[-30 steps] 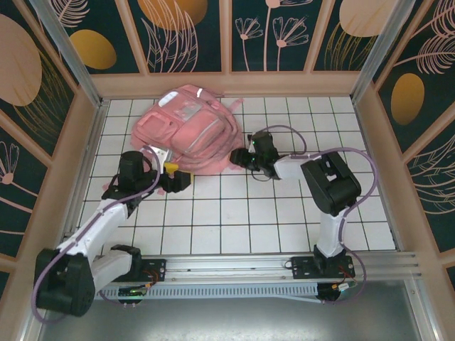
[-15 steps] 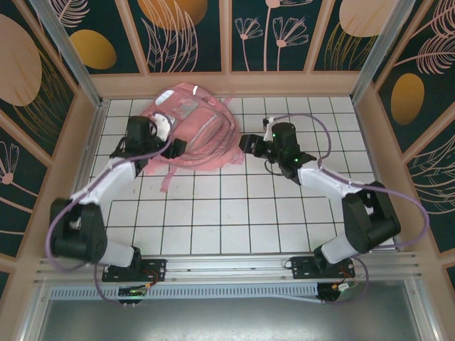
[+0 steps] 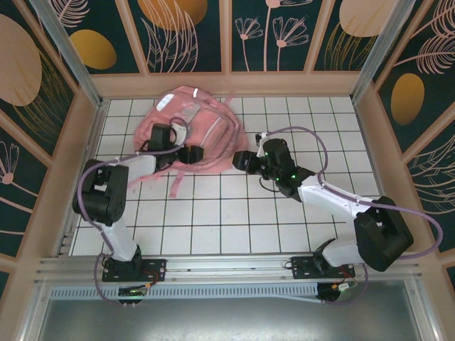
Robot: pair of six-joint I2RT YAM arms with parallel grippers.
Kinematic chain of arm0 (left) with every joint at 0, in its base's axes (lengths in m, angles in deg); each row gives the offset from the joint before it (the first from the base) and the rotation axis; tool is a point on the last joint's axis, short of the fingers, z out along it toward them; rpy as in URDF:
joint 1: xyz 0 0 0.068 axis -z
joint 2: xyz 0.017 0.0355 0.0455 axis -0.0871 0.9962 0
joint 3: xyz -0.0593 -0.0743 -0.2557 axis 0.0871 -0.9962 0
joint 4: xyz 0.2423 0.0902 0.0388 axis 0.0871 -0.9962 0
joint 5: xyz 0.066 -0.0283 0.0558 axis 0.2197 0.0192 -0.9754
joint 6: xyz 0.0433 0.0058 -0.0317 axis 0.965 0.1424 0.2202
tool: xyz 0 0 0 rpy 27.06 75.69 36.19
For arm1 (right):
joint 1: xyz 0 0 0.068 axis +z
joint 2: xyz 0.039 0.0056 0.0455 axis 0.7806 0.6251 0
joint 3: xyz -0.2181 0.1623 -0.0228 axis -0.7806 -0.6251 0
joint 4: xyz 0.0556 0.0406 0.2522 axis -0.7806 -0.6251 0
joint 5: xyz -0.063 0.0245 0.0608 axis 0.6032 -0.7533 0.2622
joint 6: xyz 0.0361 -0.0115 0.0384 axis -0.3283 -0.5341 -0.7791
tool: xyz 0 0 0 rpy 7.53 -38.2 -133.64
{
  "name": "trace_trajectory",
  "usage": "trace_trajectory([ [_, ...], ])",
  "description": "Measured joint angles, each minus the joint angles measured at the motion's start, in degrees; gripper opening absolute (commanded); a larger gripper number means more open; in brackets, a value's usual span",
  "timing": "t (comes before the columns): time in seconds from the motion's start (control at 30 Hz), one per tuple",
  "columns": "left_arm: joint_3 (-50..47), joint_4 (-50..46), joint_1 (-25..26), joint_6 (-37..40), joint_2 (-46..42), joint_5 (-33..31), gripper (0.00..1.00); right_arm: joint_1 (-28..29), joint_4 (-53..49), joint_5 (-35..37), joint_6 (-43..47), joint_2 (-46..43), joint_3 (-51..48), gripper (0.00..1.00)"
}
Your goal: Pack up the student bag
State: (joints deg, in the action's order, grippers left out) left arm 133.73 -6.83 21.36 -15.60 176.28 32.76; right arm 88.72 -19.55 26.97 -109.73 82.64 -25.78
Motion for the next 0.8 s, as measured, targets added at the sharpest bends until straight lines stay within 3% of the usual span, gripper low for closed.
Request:
trace_trajectory([
  [0.2, -6.8, 0.94, 7.82, -7.56, -14.23, 7.78, 0.76, 0.44, -0.04, 0.17, -0.07, 2.29, 0.04, 0.53],
  [0.27, -4.83, -3.02, 7.8, -3.32, -18.84, 7.98, 0.79, 1.09, -0.13, 0.17, -0.35, 4.37, 0.46, 0.52],
  [0.4, 4.85, -10.8, 6.21, 9.46, -21.86, 2.1, 0.71, 1.95, -0.55, 0.39, -2.25, 9.53, 3.5, 0.5],
  [0.5, 10.69, -12.81, 3.17, 17.62, -18.12, -2.01, 0.71, 1.97, -1.01, 0.5, -3.61, 12.74, 6.56, 0.49],
  [0.57, 12.59, -13.0, 1.49, 21.53, -13.14, -5.05, 0.7, 1.97, -0.94, 0.61, -4.63, 14.95, 8.5, 0.43],
  [0.8, 12.11, -13.75, 0.46, 18.51, 5.68, -6.6, 0.68, 1.29, 0.87, -0.35, -5.84, 22.43, 10.95, 0.29],
])
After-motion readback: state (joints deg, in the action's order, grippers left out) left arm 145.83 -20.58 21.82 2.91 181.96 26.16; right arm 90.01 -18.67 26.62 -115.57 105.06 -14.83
